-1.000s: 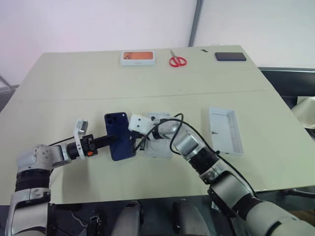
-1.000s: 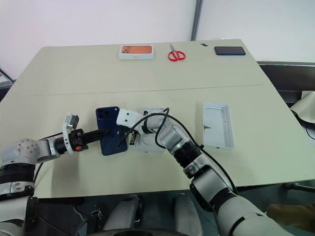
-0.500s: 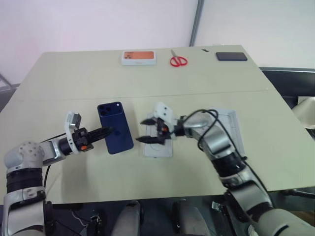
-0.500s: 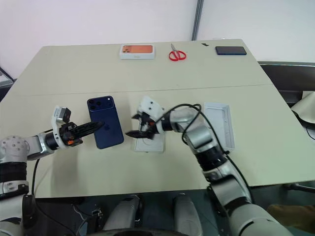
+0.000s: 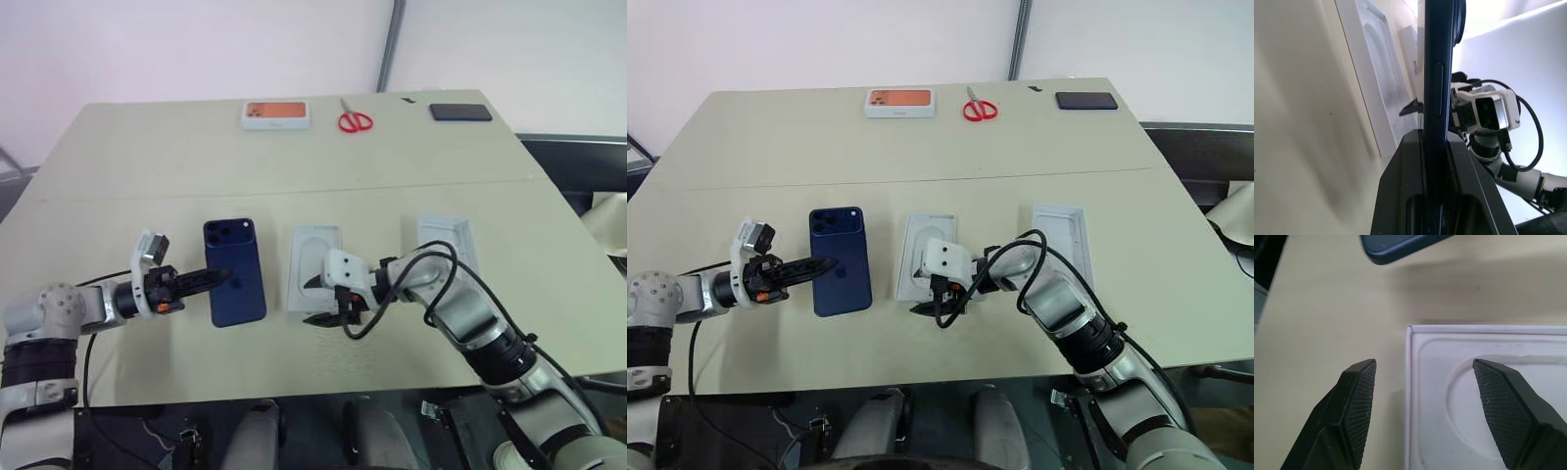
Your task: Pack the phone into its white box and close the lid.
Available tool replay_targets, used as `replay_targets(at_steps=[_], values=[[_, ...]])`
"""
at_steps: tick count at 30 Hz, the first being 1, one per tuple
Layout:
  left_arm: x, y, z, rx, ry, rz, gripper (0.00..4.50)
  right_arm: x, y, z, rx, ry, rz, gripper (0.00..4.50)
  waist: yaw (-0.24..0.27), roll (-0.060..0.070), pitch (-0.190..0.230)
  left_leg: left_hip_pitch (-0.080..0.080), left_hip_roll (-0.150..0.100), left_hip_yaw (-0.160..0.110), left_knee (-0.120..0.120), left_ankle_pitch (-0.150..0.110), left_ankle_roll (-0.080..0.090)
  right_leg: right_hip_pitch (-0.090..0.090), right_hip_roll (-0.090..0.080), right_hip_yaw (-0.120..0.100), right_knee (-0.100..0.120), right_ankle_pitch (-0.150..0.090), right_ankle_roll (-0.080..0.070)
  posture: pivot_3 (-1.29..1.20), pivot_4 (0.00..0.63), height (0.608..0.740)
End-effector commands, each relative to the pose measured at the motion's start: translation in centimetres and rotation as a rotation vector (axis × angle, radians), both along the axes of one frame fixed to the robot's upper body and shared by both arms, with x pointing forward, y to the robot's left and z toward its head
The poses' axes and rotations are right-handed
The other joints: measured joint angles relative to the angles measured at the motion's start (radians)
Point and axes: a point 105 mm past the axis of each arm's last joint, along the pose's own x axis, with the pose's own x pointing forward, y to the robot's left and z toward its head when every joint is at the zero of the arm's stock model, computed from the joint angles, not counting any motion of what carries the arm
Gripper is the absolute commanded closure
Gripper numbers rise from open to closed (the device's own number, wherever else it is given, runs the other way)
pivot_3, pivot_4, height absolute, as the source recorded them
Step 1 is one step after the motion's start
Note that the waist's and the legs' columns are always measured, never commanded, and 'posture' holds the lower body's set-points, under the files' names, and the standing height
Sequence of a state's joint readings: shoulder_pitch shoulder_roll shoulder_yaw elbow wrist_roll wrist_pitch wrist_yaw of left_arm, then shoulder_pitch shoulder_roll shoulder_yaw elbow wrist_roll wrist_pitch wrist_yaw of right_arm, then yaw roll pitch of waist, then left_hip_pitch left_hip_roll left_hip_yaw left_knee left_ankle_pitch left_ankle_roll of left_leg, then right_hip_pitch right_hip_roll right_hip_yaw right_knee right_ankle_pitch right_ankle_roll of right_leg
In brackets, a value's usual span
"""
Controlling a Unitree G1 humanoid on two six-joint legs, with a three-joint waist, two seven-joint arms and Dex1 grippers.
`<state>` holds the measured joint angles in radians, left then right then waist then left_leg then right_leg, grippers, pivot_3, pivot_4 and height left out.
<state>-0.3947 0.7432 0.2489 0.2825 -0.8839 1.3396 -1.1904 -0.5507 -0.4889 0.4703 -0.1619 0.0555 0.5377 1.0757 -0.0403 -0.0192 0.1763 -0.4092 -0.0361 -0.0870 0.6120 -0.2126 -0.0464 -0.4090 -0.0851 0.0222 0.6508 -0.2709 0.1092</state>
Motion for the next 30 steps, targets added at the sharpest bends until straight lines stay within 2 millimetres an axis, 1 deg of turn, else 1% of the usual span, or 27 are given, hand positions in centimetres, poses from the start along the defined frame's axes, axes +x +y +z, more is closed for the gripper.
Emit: replay_targets(at_steps=[1, 3, 6, 7, 15, 17, 19, 21, 25, 30], values=[[-0.1, 0.2, 1.0, -0.013, -0.056, -0.020, 4.50, 0.1, 0.1, -0.3, -0.033, -0.058, 0.022, 1.21, 0.000, 0.000, 0.000, 0.000, 0.000, 0.000, 0.000, 0.000, 0.000, 0.000, 0.000, 0.000, 0.000, 0.000, 0.000, 0.00, 0.150, 0.740], [-0.2, 0.1, 0.9, -0.006, -0.060, -0.025, 4.50, 0.3, -0.1, -0.6, -0.054, -0.071, 0.019, 1.21, 0.000, 0.000, 0.000, 0.000, 0.000, 0.000, 0.000, 0.000, 0.000, 0.000, 0.000, 0.000, 0.000, 0.000, 0.000, 0.00, 0.150, 0.740], [-0.1, 0.1, 0.8, -0.010, -0.063, -0.027, 4.50, 0.4, -0.3, -0.8, -0.068, -0.076, 0.023, 2.04, 0.000, 0.000, 0.000, 0.000, 0.000, 0.000, 0.000, 0.000, 0.000, 0.000, 0.000, 0.000, 0.000, 0.000, 0.000, 0.00, 0.150, 0.740], [-0.1, 0.0, 0.7, -0.008, -0.067, -0.028, 4.50, 0.3, -0.3, -0.9, -0.069, -0.069, 0.029, 2.48, 0.000, 0.000, 0.000, 0.000, 0.000, 0.000, 0.000, 0.000, 0.000, 0.000, 0.000, 0.000, 0.000, 0.000, 0.000, 0.00, 0.150, 0.740], [0.3, 0.5, 0.3, 0.003, -0.076, -0.015, 4.50, 0.3, -0.6, -1.3, -0.074, -0.056, 0.017, 2.48, 0.000, 0.000, 0.000, 0.000, 0.000, 0.000, 0.000, 0.000, 0.000, 0.000, 0.000, -0.001, 0.000, 0.000, 0.000, 0.00, 0.150, 0.740], [0.4, 0.6, 0.2, 0.005, -0.079, -0.012, 4.50, 0.4, -0.7, -1.3, -0.072, -0.052, 0.007, 3.02, 0.000, 0.000, 0.000, 0.000, 0.000, 0.000, 0.000, 0.000, 0.000, 0.000, 0.000, -0.001, 0.000, 0.000, 0.000, 0.00, 0.150, 0.740], [0.4, 0.6, 0.2, 0.009, -0.076, -0.012, 4.50, 0.5, -0.8, -1.3, -0.072, -0.055, 0.000, 3.74, -0.001, -0.001, 0.000, 0.000, 0.000, 0.000, 0.000, 0.000, 0.000, 0.000, 0.000, -0.001, 0.000, 0.000, 0.000, 0.00, 0.150, 0.740], [0.4, 0.7, 0.1, 0.011, -0.077, -0.012, 4.50, 0.5, -0.6, -1.0, -0.050, -0.053, -0.012, 3.74, -0.001, -0.001, 0.000, 0.000, 0.000, 0.000, 0.000, 0.000, 0.000, 0.001, 0.000, -0.001, 0.000, 0.000, 0.000, 0.00, 0.150, 0.740], [0.6, 0.6, 0.5, 0.011, -0.080, -0.019, 4.50, 0.6, -0.9, -1.2, -0.066, -0.058, -0.019, 3.74, -0.001, -0.001, 0.000, 0.000, 0.000, 0.000, 0.001, 0.000, 0.000, 0.001, 0.000, -0.001, 0.000, 0.000, 0.000, 0.00, 0.150, 0.740], [0.7, 0.3, 0.7, 0.005, -0.082, -0.025, 4.50, 0.6, -2.1, -1.6, -0.082, -0.049, -0.061, 3.74, 0.002, -0.001, 0.000, 0.000, 0.000, 0.000, 0.001, 0.000, 0.000, 0.001, 0.000, -0.001, 0.000, 0.000, 0.000, 0.00, 0.150, 0.740]])
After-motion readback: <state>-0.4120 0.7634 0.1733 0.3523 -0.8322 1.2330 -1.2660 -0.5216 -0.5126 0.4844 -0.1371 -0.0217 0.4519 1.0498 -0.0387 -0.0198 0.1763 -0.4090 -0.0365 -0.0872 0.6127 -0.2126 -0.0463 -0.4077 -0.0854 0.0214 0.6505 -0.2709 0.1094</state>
